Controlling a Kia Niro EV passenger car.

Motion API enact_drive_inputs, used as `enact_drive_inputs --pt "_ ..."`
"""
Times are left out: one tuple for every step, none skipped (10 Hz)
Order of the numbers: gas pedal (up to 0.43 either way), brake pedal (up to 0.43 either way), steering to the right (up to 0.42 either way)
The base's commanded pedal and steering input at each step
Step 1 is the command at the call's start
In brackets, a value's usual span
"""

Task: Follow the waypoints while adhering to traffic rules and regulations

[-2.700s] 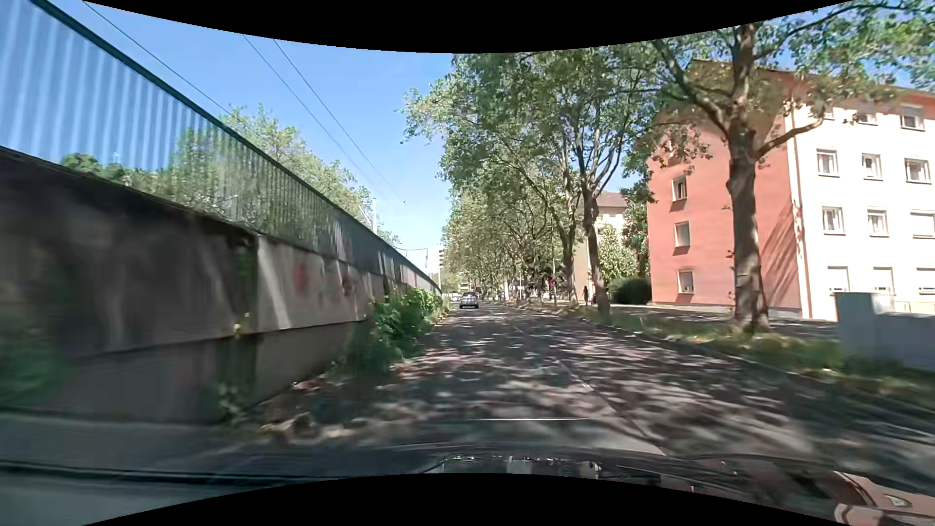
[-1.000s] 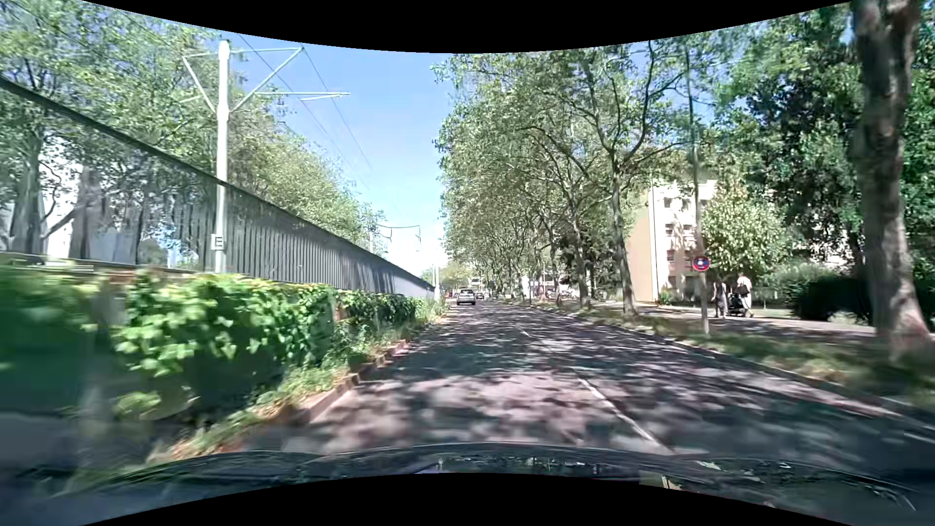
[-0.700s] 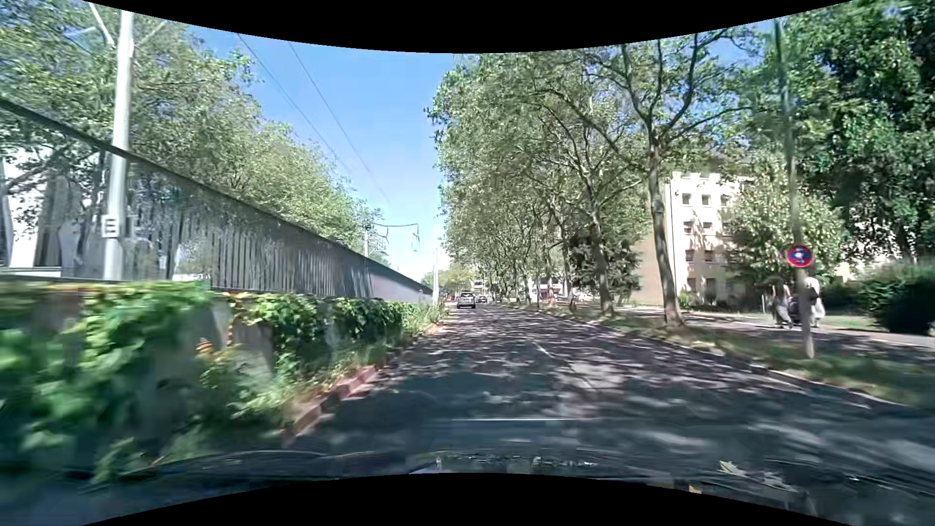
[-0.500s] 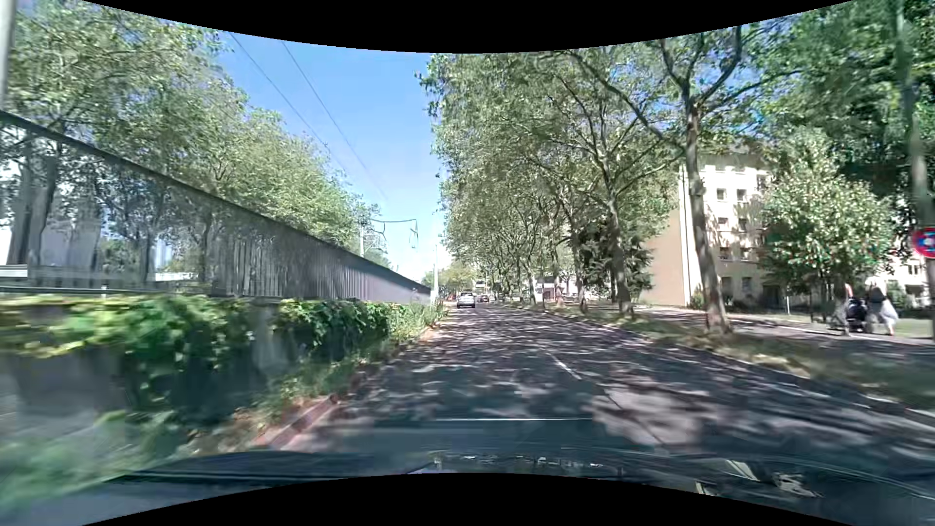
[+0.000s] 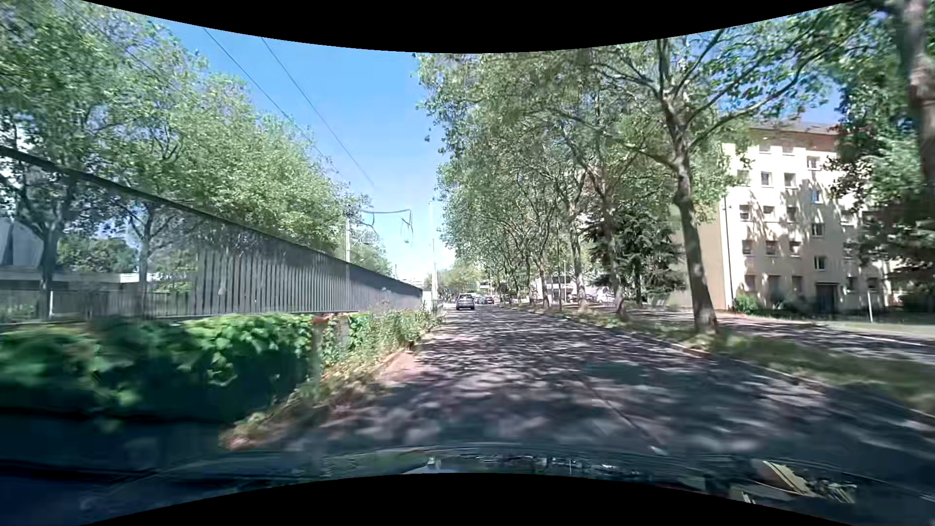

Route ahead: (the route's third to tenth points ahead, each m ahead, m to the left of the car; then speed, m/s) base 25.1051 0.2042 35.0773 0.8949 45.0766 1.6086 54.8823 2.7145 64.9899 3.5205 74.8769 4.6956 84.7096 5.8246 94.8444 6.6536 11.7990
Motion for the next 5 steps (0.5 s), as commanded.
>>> enact_drive_inputs --pt "0.067 0.0 -0.009" --pt "0.067 0.0 -0.009" --pt "0.067 0.0 -0.009" --pt "0.067 0.0 -0.009" --pt "0.067 0.0 -0.009"
